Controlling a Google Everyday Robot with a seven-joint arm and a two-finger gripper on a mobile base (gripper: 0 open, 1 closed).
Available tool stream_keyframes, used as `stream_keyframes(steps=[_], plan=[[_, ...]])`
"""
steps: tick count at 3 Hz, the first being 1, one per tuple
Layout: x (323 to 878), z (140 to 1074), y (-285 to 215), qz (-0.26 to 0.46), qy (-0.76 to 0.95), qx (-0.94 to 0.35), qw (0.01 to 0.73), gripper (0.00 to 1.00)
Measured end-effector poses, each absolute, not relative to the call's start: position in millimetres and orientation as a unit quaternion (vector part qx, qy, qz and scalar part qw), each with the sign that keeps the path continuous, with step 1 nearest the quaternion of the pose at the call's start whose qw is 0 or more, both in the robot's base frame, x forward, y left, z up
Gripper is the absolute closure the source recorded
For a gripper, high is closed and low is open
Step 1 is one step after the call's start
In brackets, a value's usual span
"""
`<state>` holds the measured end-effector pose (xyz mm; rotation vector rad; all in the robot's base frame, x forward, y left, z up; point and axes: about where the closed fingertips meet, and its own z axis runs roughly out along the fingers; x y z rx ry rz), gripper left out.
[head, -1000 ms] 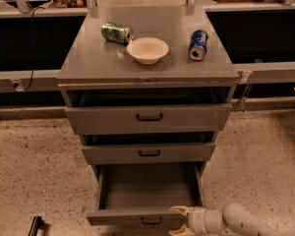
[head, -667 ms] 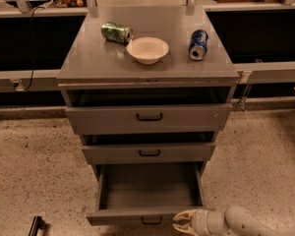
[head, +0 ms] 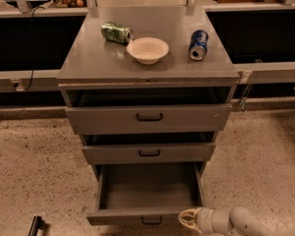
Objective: Close bottom drawer
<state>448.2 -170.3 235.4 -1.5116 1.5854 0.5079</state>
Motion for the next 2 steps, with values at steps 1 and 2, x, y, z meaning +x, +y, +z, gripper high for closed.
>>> stream_keyframes(steps=[1, 2], plan=[[439.7, 208.4, -159.8, 0.220, 0.654, -0.600, 0.404, 1.00], [429.6, 177.4, -150.9, 0.229, 0.669, -0.586, 0.395, 1.00]])
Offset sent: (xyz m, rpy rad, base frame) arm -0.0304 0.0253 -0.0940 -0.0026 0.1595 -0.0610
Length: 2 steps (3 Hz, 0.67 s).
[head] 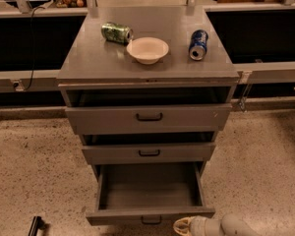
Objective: Close bottom drawer
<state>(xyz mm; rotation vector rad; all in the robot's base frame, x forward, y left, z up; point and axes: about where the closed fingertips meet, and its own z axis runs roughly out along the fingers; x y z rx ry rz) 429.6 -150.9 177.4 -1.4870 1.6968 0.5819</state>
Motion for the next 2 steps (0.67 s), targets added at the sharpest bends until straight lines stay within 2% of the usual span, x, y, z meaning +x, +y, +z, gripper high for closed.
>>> stream_keyframes(steps=[2], plan=[[431.0, 146.4, -141.3, 0.228, 0.685, -0.566, 0.398, 1.00]])
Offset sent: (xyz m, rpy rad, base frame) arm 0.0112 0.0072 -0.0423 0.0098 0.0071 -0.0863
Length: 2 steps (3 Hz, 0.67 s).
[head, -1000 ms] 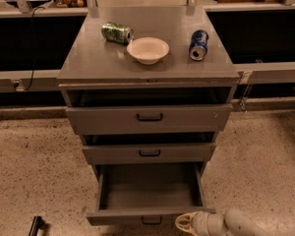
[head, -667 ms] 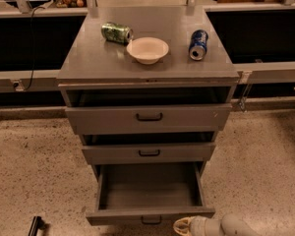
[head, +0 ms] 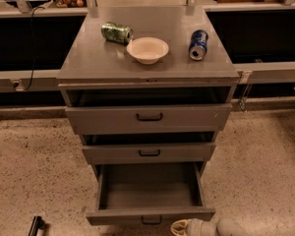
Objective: Close bottom drawer
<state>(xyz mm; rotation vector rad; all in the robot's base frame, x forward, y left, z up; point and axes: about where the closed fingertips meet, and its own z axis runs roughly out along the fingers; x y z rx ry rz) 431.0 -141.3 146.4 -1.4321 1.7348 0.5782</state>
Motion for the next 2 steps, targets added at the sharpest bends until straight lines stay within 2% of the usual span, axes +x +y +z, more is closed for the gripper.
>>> stream_keyframes(steps=[2], plan=[[482.4, 144.8, -150.3, 0.204, 0.680, -0.546, 0.445, 1.00]])
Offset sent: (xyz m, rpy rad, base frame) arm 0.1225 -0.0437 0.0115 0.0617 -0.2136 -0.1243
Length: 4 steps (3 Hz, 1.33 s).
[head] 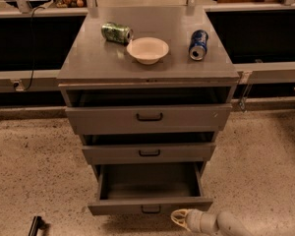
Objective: Close bottom drawer
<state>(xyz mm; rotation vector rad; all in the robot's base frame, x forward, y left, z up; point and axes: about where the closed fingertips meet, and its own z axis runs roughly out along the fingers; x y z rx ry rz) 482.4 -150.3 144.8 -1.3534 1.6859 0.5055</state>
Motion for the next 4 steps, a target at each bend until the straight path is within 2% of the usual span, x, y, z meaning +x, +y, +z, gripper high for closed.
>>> stream_keyframes(steps=[2, 3, 4], plan=[[492.4, 153.7, -147.1, 0.200, 0.672, -0.555, 0.448, 1.00], [530.5, 173.5, -138.1, 0.189, 0.658, -0.566, 0.460, 1.00], [532.2, 174.4, -137.3, 0.188, 0.657, -0.567, 0.460, 1.00]])
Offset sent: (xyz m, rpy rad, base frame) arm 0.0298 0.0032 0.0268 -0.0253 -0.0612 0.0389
